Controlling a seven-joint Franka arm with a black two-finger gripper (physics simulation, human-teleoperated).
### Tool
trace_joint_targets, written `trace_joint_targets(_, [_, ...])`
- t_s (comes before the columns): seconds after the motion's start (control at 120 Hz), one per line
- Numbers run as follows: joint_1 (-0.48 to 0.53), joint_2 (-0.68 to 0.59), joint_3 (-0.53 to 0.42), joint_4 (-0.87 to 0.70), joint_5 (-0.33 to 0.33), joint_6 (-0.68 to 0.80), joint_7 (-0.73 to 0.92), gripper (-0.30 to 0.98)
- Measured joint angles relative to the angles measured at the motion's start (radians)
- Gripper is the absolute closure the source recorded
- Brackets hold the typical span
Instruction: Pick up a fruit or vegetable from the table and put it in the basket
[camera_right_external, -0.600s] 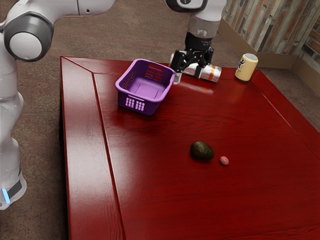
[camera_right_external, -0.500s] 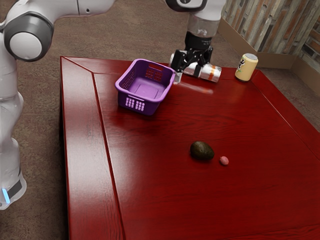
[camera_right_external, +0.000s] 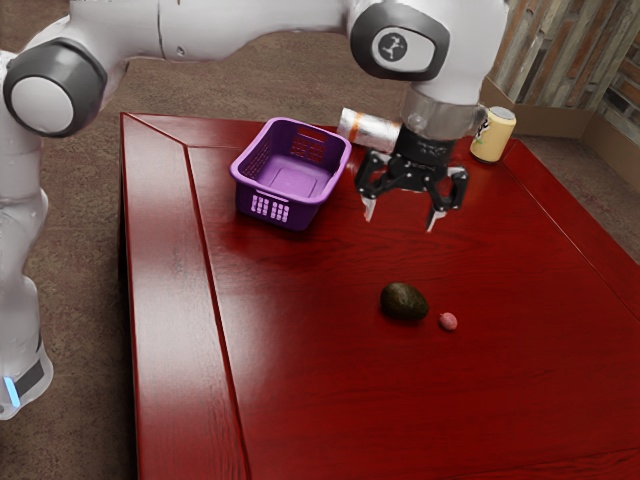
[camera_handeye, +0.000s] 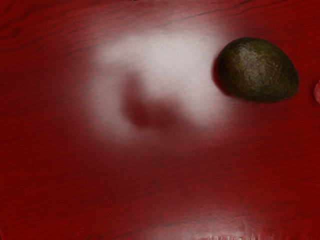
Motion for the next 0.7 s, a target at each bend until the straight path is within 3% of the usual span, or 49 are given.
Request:
trace_joint_targets(0.117, [-0.031, 0.029, -0.076, 0.01, 0.133, 0.016, 0.291, 0.0])
trace_joint_targets(0.283, [0.062, 0.116, -0.086, 0.041, 0.193, 0.04, 0.683, 0.0])
trace_joint_targets(0.417, [0.075, 0.107, -0.088, 0.03, 0.194, 0.053, 0.994, 0.0])
trace_joint_targets(0.7, [0.049, 0.025, -0.089, -0.207, 0.124, 0.138, 1.559, 0.0])
